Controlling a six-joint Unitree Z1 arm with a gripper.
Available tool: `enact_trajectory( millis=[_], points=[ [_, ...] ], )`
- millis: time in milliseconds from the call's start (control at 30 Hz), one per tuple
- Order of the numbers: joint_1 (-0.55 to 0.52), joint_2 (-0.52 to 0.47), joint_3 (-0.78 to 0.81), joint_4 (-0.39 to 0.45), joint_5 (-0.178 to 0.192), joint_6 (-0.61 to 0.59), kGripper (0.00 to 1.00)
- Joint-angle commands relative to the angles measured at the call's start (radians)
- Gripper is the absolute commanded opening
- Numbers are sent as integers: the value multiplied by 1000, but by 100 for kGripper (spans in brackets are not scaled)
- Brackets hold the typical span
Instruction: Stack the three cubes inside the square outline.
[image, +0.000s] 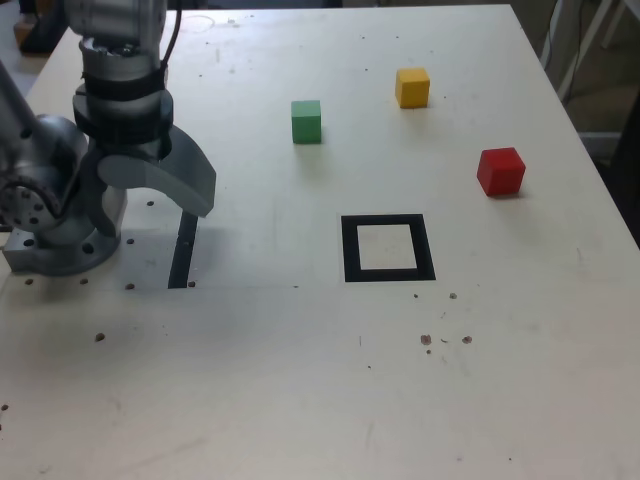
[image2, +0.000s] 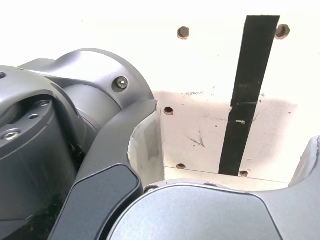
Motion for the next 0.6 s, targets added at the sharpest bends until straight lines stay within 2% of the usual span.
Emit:
enact_trajectory(
  millis=[0, 333, 467, 567],
  points=[
    [-2, 2, 0, 9, 3, -11, 99],
    [-2, -16, -26, 18, 16, -47, 99],
    [-2, -12, -77, 21, 20, -28, 99],
    [-2, -7, -140, 36, 36, -18, 99]
  ],
)
